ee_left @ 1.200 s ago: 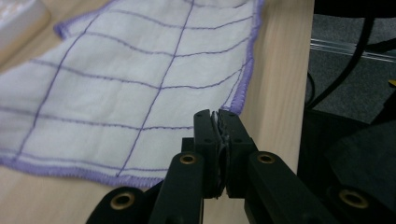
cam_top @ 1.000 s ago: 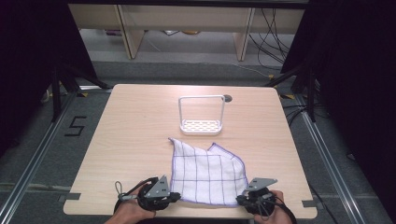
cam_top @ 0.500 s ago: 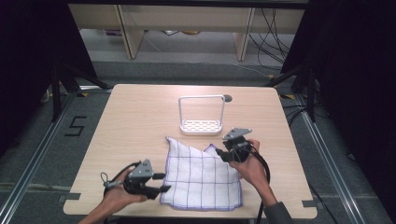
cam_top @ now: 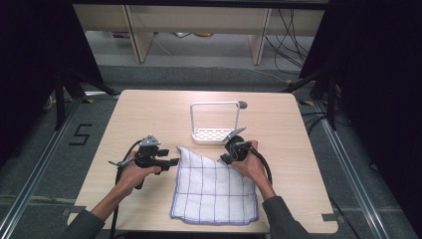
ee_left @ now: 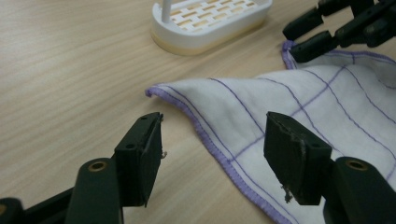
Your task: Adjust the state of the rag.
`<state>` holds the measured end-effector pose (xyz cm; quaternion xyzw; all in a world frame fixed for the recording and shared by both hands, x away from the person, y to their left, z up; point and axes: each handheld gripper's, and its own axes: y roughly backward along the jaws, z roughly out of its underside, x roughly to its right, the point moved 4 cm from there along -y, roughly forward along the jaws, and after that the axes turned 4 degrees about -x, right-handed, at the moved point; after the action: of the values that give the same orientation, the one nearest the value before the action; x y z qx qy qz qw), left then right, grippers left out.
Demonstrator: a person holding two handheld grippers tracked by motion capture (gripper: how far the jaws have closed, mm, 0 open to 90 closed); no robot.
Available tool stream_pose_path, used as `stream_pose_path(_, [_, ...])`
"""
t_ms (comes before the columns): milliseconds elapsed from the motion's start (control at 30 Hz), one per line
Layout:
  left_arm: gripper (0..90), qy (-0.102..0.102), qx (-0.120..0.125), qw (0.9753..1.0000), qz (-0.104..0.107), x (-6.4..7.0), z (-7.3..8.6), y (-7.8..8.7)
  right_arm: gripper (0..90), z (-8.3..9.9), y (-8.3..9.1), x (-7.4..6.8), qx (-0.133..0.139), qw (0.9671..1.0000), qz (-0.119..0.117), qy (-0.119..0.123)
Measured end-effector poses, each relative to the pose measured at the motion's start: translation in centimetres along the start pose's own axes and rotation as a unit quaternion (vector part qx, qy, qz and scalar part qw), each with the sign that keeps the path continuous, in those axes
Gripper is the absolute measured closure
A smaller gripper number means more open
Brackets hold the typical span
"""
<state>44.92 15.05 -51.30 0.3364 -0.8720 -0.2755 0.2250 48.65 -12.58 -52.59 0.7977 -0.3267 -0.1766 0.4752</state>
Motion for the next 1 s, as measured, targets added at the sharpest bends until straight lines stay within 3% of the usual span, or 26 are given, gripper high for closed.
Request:
stream_pose_path(33, [36.2, 0.005, 0.003, 1.0, -0.005, -0.2, -0.2, -0.2, 73.7, 0.0, -0.1, -0.1, 0.003, 0.9999, -0.016, -0.003])
stream_pose_path(67, [36.0, 0.005, 0.003, 1.0, -0.005, -0.2, -0.2, -0.2, 73.7, 0.0, -0.1, -0.1, 0.003, 0.9999, -0.016, -0.003])
stream_pose_path(100, [35.4, 0.01, 0.002, 0.9999, -0.002, -0.4, -0.3, -0.4, 87.4, 0.0, 0.1, -0.1, 0.009, 0.9998, -0.012, 0.014])
stream_pose_path(167, [35.3, 0.006, -0.003, 1.0, -0.003, -0.6, -0.2, -0.5, 89.0, -0.1, 0.7, -0.1, 0.025, 0.9995, -0.012, 0.017])
stream_pose_path(233, [35.3, 0.01, 0.0, 0.9999, -0.006, -0.7, -0.2, -0.5, 89.1, 0.0, 2.0, -0.2, 0.026, 0.9996, -0.009, 0.005])
stream_pose_path(300, [35.3, 0.014, 0.004, 0.9999, -0.006, -0.8, -0.3, -0.5, 89.1, 0.2, 3.7, 0.3, 0.046, 0.9989, -0.001, 0.003])
stream_pose_path(333, [35.2, 0.015, 0.002, 0.9999, -0.004, -0.9, -0.4, -0.4, 89.1, 0.3, 4.5, 0.6, 0.063, 0.9979, 0.016, -0.004])
stream_pose_path(367, [35.0, 0.016, 0.004, 0.9998, -0.009, -1.1, -0.6, -0.4, 89.1, 0.4, 5.3, 1.1, 0.069, 0.9974, 0.021, 0.0])
stream_pose_path(400, [34.9, 0.018, 0.005, 0.9998, -0.009, -1.2, -0.7, -0.5, 89.1, 0.6, 6.1, 1.4, 0.067, 0.9973, 0.026, -0.013])
stream_pose_path(433, [34.7, 0.019, 0.006, 0.9998, -0.01, -1.3, -0.9, -0.6, 89.1, 0.7, 6.4, 2.1, 0.084, 0.9956, 0.041, -0.008])
stream_pose_path(467, [34.6, 0.02, 0.007, 0.9997, -0.012, -1.3, -1.0, -0.8, 89.1, 1.0, 6.8, 2.5, 0.083, 0.9958, 0.037, -0.011])
stream_pose_path(567, [34.2, 0.019, 0.003, 0.9997, -0.016, -1.4, -1.5, -1.6, 89.0, 1.9, 6.6, 3.5, 0.077, 0.9957, 0.043, -0.028])
stream_pose_path(600, [34.2, 0.008, -0.008, 0.9997, -0.019, -1.6, -1.6, -1.8, 89.0, 2.1, 6.5, 4.0, 0.077, 0.9953, 0.052, -0.027])
stream_pose_path(633, [34.2, 0.009, -0.009, 0.9997, -0.022, -1.5, -1.7, -2.2, 89.0, 2.4, 6.3, 4.5, 0.075, 0.9946, 0.064, -0.033])
stream_pose_path(733, [34.3, -0.003, -0.02, 0.9992, -0.036, -1.6, -2.0, -3.1, 89.0, 3.0, 5.8, 5.3, 0.071, 0.9939, 0.063, -0.057])
stream_pose_path(800, [34.5, -0.003, -0.014, 0.9993, -0.035, -1.5, -2.1, -3.4, 89.0, 3.1, 5.7, 5.4, 0.069, 0.9942, 0.059, -0.057])
stream_pose_path(1000, [34.8, -0.034, -0.041, 0.9968, -0.059, -1.4, -3.0, -5.6, 88.8, 2.8, 5.2, 5.1, 0.073, 0.9947, 0.057, -0.044])
